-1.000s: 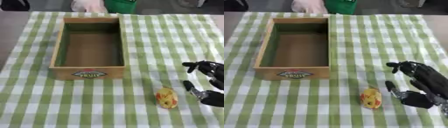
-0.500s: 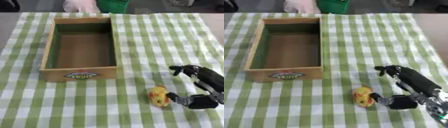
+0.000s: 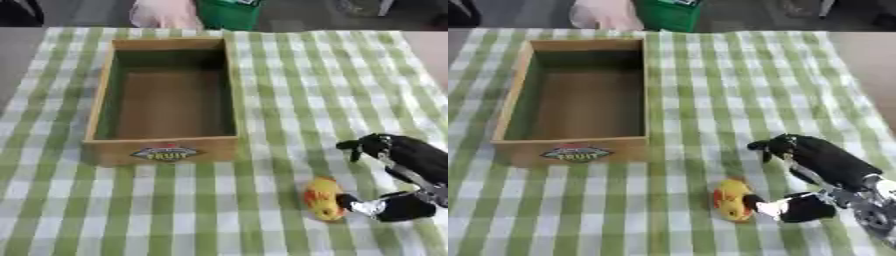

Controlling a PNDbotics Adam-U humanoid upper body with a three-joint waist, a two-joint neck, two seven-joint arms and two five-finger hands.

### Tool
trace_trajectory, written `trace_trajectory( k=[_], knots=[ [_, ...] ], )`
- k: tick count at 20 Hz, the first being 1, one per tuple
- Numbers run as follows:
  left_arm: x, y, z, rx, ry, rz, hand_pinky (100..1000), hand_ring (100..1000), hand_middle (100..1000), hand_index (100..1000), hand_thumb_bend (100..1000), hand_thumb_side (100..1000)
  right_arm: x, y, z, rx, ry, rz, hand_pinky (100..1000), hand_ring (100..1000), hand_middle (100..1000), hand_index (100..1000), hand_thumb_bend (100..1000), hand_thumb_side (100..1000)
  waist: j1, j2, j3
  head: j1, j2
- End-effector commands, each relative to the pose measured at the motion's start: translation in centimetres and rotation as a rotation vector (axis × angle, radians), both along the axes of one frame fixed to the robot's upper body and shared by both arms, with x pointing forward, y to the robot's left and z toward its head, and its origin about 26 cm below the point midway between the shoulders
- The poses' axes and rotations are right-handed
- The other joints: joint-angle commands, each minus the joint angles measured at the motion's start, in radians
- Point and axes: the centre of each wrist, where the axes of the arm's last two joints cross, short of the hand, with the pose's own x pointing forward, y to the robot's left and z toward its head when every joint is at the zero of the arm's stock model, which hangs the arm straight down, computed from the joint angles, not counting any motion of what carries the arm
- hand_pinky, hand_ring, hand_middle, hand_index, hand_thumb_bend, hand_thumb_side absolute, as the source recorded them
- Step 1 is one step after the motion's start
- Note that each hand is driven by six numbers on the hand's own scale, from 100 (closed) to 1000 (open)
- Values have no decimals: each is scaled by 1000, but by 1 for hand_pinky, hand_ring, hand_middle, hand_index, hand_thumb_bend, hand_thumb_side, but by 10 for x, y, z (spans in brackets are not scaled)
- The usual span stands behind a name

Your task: Pick up objects on the table and place them in the box.

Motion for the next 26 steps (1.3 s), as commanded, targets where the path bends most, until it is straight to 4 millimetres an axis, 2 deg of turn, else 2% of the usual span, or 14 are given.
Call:
trace_trajectory(
  k=[1, 13, 19, 23, 26],
  knots=[
    [-3, 3, 8, 32, -19, 0, 447, 427, 496, 689, 100, 693, 0, -3, 15, -57, -45, 16, 728, 805, 624, 927, 360, 677, -3, -19, -3, 5, -13],
    [-3, 5, 9, 41, -16, 11, 447, 428, 497, 689, 100, 695, 2, -16, 40, 3, -221, 56, 729, 799, 621, 915, 332, 759, -8, -26, -30, 29, -8],
    [-5, 6, 7, 50, -4, 12, 448, 428, 497, 690, 100, 697, 1, -16, 40, -32, -141, 113, 741, 815, 693, 934, 378, 754, -5, -38, -40, 39, 5],
    [-6, 7, 5, 58, 7, 12, 448, 429, 497, 690, 100, 699, 1, -14, 39, -50, -93, 146, 746, 825, 733, 939, 397, 732, 1, -53, -52, 45, 25],
    [-6, 8, 4, 61, 12, 9, 448, 429, 498, 690, 100, 699, 2, -11, 36, -62, -50, 168, 746, 827, 740, 941, 372, 731, 7, -63, -64, 47, 40]
  ],
)
